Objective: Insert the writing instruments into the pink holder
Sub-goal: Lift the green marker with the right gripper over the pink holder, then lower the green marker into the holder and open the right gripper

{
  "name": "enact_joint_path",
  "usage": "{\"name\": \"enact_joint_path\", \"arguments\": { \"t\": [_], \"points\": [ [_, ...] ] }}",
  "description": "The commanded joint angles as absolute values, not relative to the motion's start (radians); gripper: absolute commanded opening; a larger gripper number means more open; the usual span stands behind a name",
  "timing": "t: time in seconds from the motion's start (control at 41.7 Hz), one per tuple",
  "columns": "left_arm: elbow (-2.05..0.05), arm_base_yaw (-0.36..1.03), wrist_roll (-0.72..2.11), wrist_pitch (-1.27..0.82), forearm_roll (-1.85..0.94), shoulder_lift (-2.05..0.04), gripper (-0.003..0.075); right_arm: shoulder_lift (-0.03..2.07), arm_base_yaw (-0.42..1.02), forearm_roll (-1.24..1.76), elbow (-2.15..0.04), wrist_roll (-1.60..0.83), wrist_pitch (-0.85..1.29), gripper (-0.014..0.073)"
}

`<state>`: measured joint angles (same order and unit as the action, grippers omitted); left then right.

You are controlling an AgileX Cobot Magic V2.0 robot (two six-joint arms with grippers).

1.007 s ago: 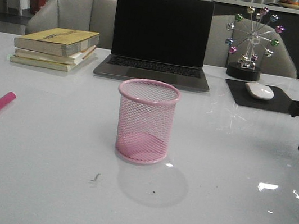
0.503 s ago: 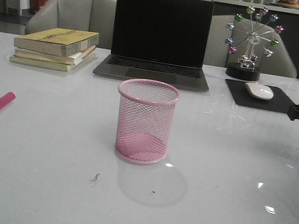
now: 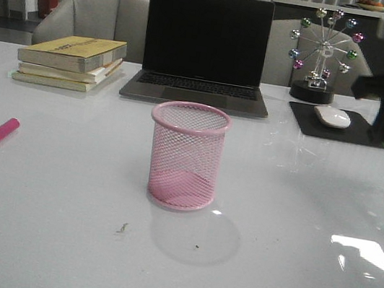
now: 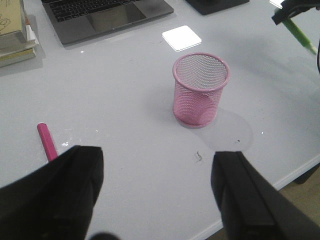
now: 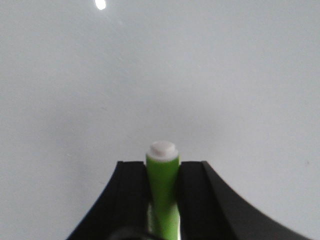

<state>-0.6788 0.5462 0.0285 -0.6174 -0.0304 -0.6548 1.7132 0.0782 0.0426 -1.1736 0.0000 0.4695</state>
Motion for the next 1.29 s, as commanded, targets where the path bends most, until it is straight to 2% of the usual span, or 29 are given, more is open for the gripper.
{"name": "enact_joint_path", "arguments": {
  "t": [0.0, 0.288, 0.479, 0.647, 0.887, 1.126, 1.222, 1.27],
  "points": [
    [-0.707, 0.554, 0.025, -0.542, -0.039, -0.659, 0.0507, 1.552, 0.153, 0.044, -1.109, -0.010, 0.230, 0.0121],
    [-0.707, 0.554, 0.025, -0.542, -0.039, -0.659, 0.0507, 1.353, 0.405, 0.020, -0.850, -0.010, -0.375, 0.0121],
    [-0.707, 0.554, 0.025, -0.542, -0.039, -0.659, 0.0507, 1.379, 0.555, 0.000, -0.767, -0.010, -0.703, 0.0121],
    [-0.707, 0.554, 0.025, -0.542, -0.039, -0.659, 0.0507, 1.468, 0.593, 0.000, -0.767, -0.010, -0.881, 0.0121],
    [-0.707, 0.554, 0.025, -0.546, -0.039, -0.659, 0.0507, 1.613, 0.596, -0.019, -0.767, -0.009, -1.011, 0.0121],
    [-0.707, 0.554, 0.025, -0.546, -0.039, -0.659, 0.0507, 1.728, 0.601, -0.030, -0.767, -0.006, -1.012, 0.0134],
    [-0.707, 0.554, 0.025, -0.546, -0.039, -0.659, 0.0507, 1.757, 0.605, -0.032, -0.767, -0.006, -1.006, 0.0216],
    [-0.707, 0.554, 0.025, -0.546, -0.039, -0.659, 0.0507, 1.761, 0.608, -0.032, -0.767, -0.006, -1.003, 0.0290]
  ]
}}
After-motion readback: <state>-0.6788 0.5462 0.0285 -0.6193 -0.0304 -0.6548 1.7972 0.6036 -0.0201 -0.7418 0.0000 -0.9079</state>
